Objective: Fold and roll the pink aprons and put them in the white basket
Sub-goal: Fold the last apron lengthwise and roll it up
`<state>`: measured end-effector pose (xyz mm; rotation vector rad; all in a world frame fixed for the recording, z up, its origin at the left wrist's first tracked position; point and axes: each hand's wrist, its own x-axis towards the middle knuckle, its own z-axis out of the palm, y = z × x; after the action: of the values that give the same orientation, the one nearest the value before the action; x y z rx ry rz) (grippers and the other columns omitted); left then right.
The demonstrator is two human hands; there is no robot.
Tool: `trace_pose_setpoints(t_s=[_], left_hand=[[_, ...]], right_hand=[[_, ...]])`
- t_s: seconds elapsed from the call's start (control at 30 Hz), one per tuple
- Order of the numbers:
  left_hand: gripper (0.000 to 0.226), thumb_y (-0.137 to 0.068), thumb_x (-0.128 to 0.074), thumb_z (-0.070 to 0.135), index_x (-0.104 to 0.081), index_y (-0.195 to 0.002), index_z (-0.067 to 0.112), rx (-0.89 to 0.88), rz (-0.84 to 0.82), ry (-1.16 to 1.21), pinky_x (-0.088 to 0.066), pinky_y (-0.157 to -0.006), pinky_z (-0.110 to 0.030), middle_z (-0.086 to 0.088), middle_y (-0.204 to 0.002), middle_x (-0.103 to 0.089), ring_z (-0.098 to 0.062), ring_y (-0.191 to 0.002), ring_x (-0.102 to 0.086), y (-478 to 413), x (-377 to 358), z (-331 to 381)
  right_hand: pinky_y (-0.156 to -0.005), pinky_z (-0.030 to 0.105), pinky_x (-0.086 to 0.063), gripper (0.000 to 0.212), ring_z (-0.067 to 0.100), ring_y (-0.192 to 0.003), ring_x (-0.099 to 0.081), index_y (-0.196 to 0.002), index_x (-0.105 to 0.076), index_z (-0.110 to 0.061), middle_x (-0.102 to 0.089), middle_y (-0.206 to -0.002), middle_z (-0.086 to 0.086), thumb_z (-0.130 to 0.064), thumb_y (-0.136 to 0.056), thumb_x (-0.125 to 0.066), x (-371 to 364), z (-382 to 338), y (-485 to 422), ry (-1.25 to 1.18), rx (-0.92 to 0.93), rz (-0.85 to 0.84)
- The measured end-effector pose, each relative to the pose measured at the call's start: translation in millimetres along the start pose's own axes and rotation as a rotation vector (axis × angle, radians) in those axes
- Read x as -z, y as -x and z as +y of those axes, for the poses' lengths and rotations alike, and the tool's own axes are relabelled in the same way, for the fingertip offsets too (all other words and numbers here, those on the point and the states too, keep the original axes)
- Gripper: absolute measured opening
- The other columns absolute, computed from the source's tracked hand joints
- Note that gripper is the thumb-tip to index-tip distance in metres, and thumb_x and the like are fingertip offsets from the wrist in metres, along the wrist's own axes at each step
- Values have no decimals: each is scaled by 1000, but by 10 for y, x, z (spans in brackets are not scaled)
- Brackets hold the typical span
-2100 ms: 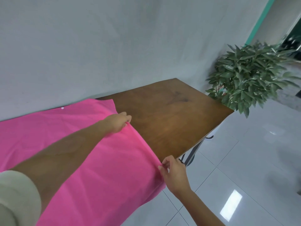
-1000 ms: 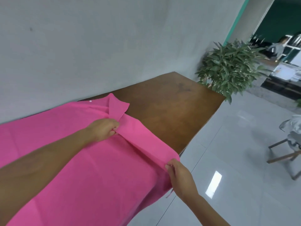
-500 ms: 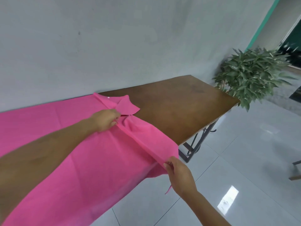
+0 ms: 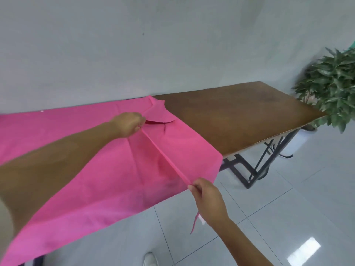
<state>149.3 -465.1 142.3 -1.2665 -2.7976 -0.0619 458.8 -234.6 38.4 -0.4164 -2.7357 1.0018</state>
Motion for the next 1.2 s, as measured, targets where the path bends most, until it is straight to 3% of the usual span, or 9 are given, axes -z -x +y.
trace_pose_setpoints(t_s=[0.53,0.77,1.07,1.2], left_hand=[[8,-89,-62,1,-66,-89,9,117,51,-37,-51,-76,-41,-10,-92,-64,-30,-83,-59,1278,378,-746],[13,-90,-59,-1,-67,-91,9,192,55,-7,-46,-74,-36,-10,-93,-64,-29,-86,-59,1876,376,-1262],[16,-86,-61,-5,-67,-88,11,187,70,5,-45,-74,-36,-6,-89,-62,-30,-84,-60,2712,547,-2020],[14,-87,-59,-4,-67,-89,8,179,87,-1,-38,-72,-33,-6,-89,-61,-29,-84,-59,3039,612,-2268]], right_hand=[[-58,27,-37,33,10,-61,-42,-75,-45,-23,-47,-65,-7,-41,-101,-54,-791,-949,502,-111,197,-152],[-56,26,-36,35,10,-60,-43,-70,-41,-30,-45,-62,-9,-42,-100,-56,-1265,-1562,716,-169,197,-194],[-58,28,-37,34,10,-60,-41,-75,-48,-22,-45,-63,-7,-43,-100,-56,-1923,-2457,1077,-216,250,-246],[-55,26,-35,34,10,-59,-41,-74,-47,-23,-45,-62,-8,-43,-99,-58,-2170,-2817,1233,-243,252,-237]])
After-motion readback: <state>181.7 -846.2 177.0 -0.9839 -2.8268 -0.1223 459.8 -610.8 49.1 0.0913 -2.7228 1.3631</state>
